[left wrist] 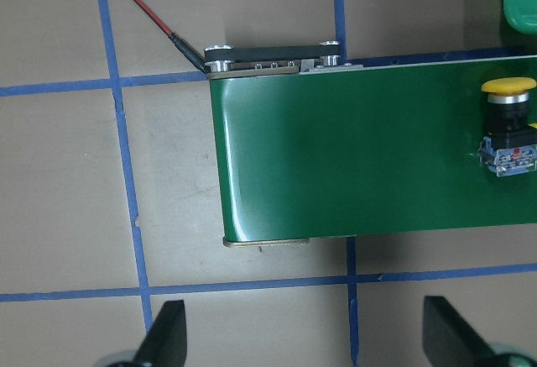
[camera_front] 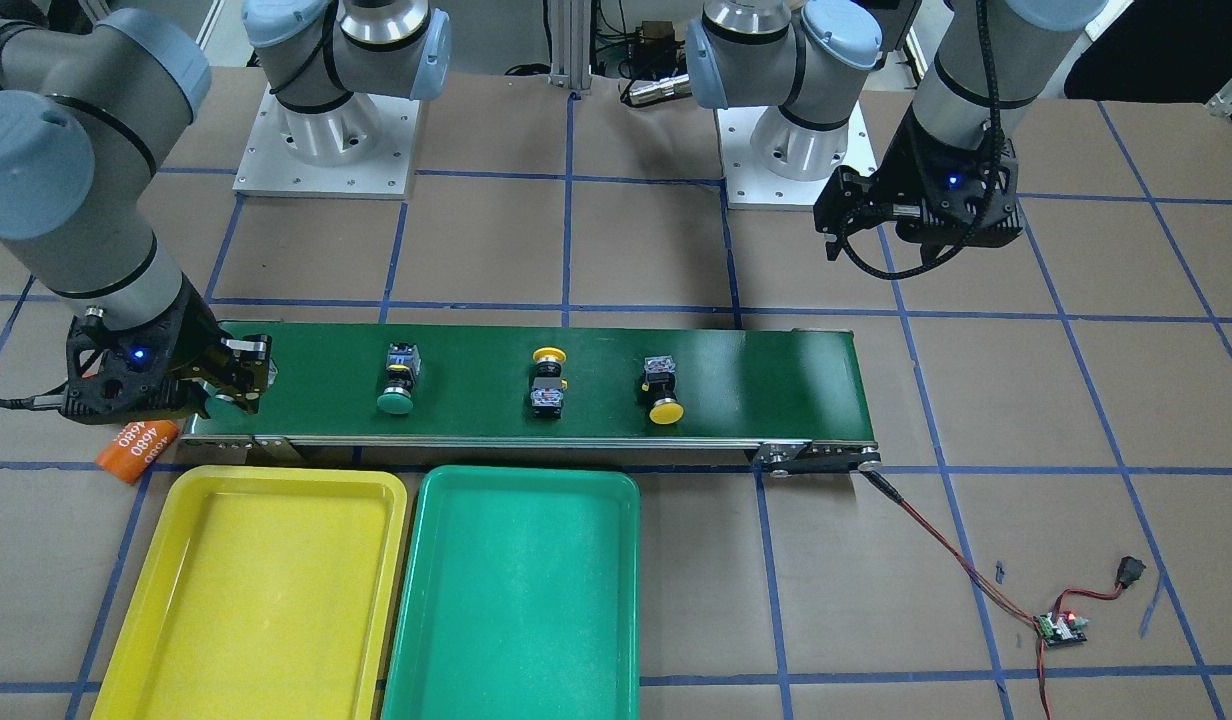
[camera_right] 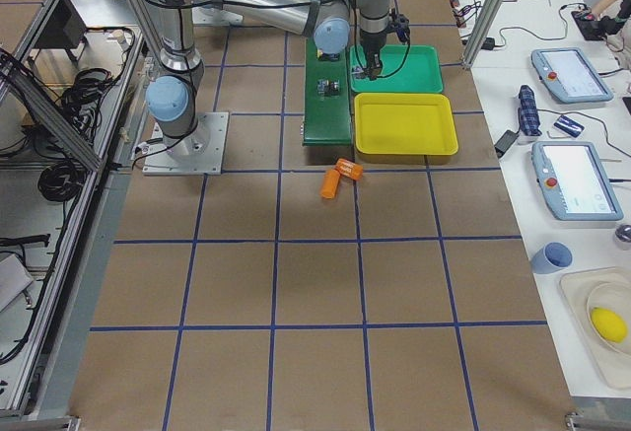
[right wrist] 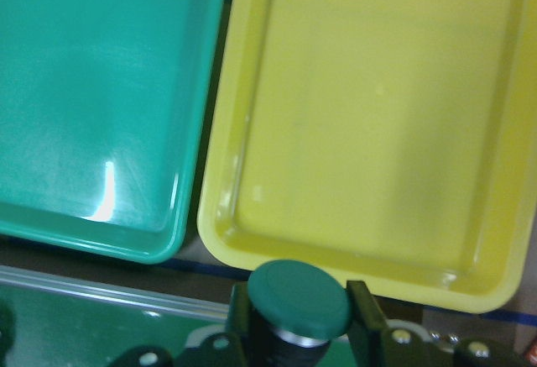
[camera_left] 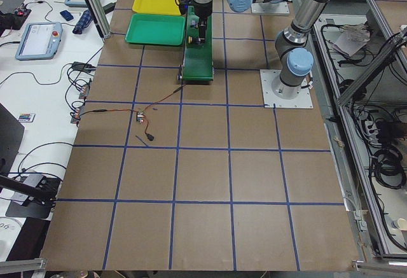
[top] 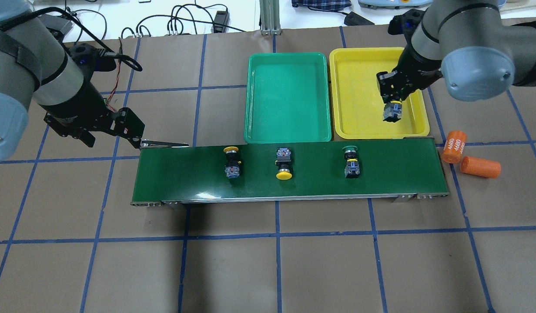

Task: Sort buttons by color to trays
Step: 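Carry the green button with the right gripper into the green tray and release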

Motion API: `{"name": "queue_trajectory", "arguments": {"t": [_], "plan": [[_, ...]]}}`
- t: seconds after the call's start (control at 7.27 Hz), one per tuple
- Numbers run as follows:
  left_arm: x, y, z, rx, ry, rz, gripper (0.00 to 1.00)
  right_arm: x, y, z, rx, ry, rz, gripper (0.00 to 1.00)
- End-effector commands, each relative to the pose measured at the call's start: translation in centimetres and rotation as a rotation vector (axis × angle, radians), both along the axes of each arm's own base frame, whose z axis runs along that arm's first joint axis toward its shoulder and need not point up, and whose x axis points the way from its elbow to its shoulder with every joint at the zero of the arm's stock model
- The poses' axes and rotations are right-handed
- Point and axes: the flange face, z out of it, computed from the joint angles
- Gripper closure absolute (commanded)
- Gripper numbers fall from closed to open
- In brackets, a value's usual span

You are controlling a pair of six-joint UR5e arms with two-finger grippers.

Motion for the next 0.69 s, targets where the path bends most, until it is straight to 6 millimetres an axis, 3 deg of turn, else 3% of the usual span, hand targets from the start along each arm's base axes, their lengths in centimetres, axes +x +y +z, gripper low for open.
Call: {"name": "queue_trajectory", "arguments": {"t": [0.0,0.14,0.28,0.55], "plan": [[-0.4,0.8,1.0,-0.020,0.002,0.001,0.00,8.2,-4.0,-1.9,-0.030,-0.021,0.021,1.00],[-0.7,0.9,1.2,-0.028,0.003,-0.003,0.00,11.4,-5.8,-3.3,-0.023,-0.031,0.009,1.00],[-0.7,1.2,1.5,-0.031,0.002,-0.005,0.00,12.9,-7.3,-4.8,-0.026,-0.037,0.018,1.00],[-0.9,2.3,2.9,-0.055,-0.003,-0.003,0.00,13.6,-9.8,-8.1,-0.048,-0.048,0.021,1.00]]}}
